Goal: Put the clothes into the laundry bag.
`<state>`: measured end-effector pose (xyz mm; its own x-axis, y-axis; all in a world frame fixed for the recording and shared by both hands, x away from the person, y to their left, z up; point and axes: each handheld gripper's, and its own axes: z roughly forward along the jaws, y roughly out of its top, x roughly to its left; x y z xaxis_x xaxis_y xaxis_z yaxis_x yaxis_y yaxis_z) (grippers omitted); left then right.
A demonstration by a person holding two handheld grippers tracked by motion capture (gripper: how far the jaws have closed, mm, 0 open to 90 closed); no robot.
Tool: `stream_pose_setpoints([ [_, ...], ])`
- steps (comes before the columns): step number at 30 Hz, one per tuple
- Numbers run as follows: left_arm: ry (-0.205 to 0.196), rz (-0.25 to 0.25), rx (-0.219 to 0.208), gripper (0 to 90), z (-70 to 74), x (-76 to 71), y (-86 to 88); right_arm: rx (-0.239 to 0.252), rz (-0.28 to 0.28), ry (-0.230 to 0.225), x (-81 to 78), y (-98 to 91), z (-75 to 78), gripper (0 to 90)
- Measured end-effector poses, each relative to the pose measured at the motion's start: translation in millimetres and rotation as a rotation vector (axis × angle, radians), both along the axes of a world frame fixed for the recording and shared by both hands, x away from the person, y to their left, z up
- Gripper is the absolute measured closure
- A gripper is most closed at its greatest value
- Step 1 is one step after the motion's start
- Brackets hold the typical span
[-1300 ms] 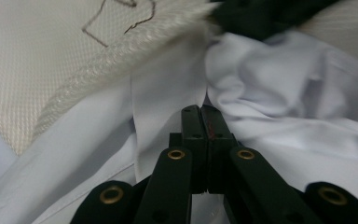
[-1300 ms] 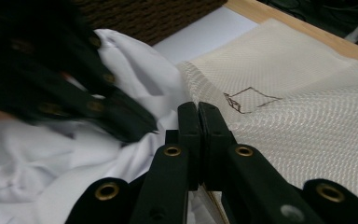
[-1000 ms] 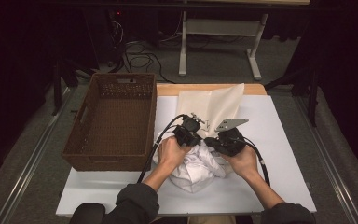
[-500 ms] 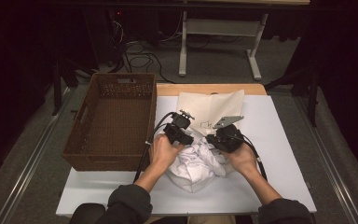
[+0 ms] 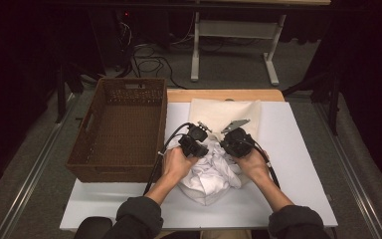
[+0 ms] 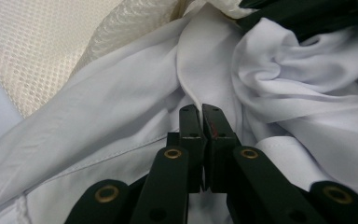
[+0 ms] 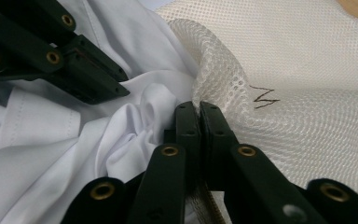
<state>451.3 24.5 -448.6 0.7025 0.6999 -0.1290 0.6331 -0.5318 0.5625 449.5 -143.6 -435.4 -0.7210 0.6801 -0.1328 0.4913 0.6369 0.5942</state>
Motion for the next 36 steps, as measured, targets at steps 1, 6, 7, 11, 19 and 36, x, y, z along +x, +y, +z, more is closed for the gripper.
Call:
stream_pose_setpoints([
  [1,-0.015,-0.01,-0.002,87.4,0.8,-1.9,-0.4,0.004,0.004,-0.006,-0.6,-0.4,1.3,89.6],
  [6,-0.051,-0.001,-0.014,87.7,5.0,-5.3,-5.3,0.218,0.047,0.011,-6.3,-8.7,19.5,89.8],
  [7,-0.056,0.014,-0.015,87.8,4.8,-4.8,-6.6,0.247,0.056,0.022,-9.0,-8.0,24.0,89.9],
  [11,-0.087,0.076,-0.015,87.7,-2.6,1.5,-8.1,0.288,0.118,0.058,-18.9,-5.3,29.7,89.9],
  [19,-0.148,0.077,0.037,62.4,12.1,-10.5,-0.6,0.199,0.1,0.057,-23.4,-10.9,12.0,89.8],
  [36,-0.012,0.149,0.096,43.5,30.6,-0.5,16.7,0.244,0.063,0.076,-16.5,-26.7,14.2,89.7],
])
